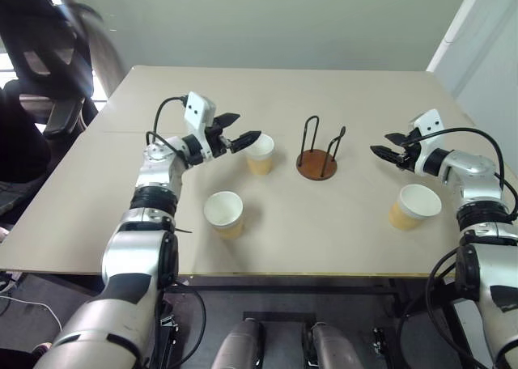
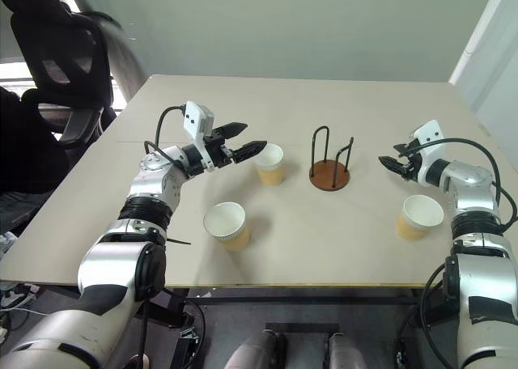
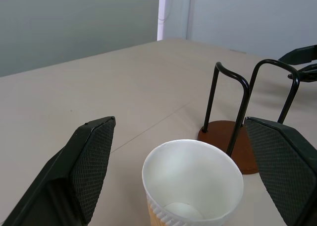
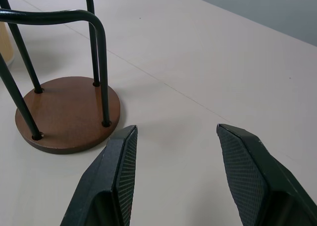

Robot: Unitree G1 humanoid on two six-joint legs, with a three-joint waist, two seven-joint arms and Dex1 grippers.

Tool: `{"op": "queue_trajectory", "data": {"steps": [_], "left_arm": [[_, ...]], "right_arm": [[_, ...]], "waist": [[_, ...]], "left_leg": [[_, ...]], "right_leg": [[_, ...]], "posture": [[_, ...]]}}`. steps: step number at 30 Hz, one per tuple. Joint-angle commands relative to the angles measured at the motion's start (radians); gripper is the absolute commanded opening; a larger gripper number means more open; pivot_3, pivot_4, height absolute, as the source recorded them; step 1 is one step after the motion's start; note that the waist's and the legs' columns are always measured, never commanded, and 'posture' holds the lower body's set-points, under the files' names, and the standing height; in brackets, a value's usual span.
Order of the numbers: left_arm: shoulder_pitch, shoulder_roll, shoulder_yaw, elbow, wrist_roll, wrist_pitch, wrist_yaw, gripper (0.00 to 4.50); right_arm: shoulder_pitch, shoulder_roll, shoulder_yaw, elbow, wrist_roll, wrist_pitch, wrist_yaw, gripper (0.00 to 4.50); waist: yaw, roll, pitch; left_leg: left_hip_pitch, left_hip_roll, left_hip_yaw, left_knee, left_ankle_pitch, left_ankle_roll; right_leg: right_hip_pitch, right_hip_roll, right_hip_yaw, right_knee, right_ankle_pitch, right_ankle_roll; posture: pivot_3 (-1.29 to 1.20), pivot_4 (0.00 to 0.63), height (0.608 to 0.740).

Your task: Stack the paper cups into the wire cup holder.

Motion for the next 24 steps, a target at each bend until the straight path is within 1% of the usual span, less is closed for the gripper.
{"op": "queue_trajectory", "data": {"steps": [1,24], "left_arm": [[-0.025,0.009,0.012,-0.027,-0.009,-0.014,-0.001,4.47],[-0.027,0.01,0.006,-0.028,-0.006,-0.009,-0.004,4.47]], "right_arm": [[-0.02,-0.007,-0.015,-0.021,0.015,-0.012,-0.006,2.57],[-0.016,-0.019,-0.018,-0.012,0.015,-0.015,0.003,2.57]], "waist": [[0.0,0.0,0.0],[0.0,0.0,0.0]], "left_leg": [[0.0,0.0,0.0,0.0,0.0,0.0],[0.0,0.0,0.0,0.0,0.0,0.0]], "right_leg": [[0.0,0.0,0.0,0.0,0.0,0.0],[0.0,0.0,0.0,0.0,0.0,0.0]], "posture": [[0.0,0.15,0.74],[0.0,0.15,0.74]]}}
